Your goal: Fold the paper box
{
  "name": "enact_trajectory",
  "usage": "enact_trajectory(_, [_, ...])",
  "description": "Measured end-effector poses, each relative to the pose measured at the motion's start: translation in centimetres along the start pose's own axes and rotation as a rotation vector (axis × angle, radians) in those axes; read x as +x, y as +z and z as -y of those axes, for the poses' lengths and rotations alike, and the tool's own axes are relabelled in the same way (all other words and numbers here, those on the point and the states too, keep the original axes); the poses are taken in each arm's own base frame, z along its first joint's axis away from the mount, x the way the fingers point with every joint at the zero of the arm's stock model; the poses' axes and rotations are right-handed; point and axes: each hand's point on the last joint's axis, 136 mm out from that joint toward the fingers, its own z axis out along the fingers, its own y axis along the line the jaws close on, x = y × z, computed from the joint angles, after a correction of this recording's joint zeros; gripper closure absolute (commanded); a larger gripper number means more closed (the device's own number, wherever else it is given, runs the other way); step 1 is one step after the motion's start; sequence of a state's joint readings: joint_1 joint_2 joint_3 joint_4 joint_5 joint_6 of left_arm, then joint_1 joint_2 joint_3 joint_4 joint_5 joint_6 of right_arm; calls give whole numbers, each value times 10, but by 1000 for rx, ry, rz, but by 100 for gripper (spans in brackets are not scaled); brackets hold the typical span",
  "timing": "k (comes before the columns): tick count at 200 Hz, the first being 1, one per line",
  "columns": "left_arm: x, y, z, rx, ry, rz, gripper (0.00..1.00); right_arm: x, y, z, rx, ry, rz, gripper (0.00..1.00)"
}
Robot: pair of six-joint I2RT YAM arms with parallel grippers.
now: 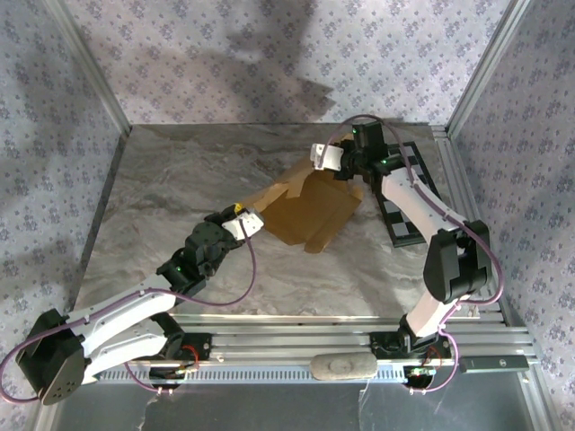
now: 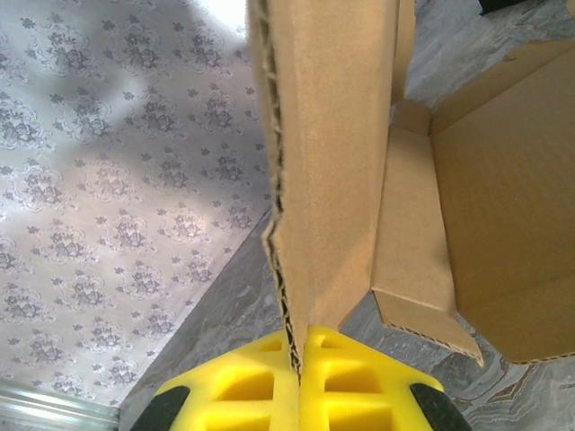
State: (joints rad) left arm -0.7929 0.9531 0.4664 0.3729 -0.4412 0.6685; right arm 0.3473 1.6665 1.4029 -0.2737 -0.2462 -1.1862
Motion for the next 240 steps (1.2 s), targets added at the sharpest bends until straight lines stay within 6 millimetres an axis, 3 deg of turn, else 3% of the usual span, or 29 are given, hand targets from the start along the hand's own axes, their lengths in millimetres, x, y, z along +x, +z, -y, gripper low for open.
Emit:
enact_trajectory(11, [-3,-2,-5,-17,-24,9,67,-5,-2,-1,-17,2,-5,100])
enact_trajectory(17, [-4,-3,-8,-26,-46,16,58,-10,-4,-1,-28,13,-9,100])
enact_trajectory(26, [-6,-6,-15,-47,-96,21,32,-21,-9,1,-38,31,-4,100])
enact_trajectory(31, [-6,-9,-21,-55,-142,22,25,-28,-13,3,-46,47,-1,100])
enact_trajectory(49, [-8,-20,-54,-108,-334,4,27,-55,-29,10,-61,110,14,100])
enact_trajectory(83, [-47,-63,-165,-264,-835,54,28,-89,-57,6,-107,201,-31,100])
enact_trajectory(102, [-70,-89,-194,-251,-1022,108,30,-97,-64,4,-135,248,-84,100])
enact_trajectory(134, [-81,-115,-199,-185,-1178,104,30,-81,-59,-16,-190,297,-224,100])
enact_trajectory(164, [-61,-109,-184,-176,-1222,-4,31,-63,-44,-25,-209,322,-351,100])
enact_trajectory(210, [-34,-68,-152,-100,-1389,-147,42,-58,-32,-13,-145,364,-403,100])
enact_trajectory(240, [-37,-30,-135,-28,-1588,-209,55,-61,-28,-14,-118,372,-414,100])
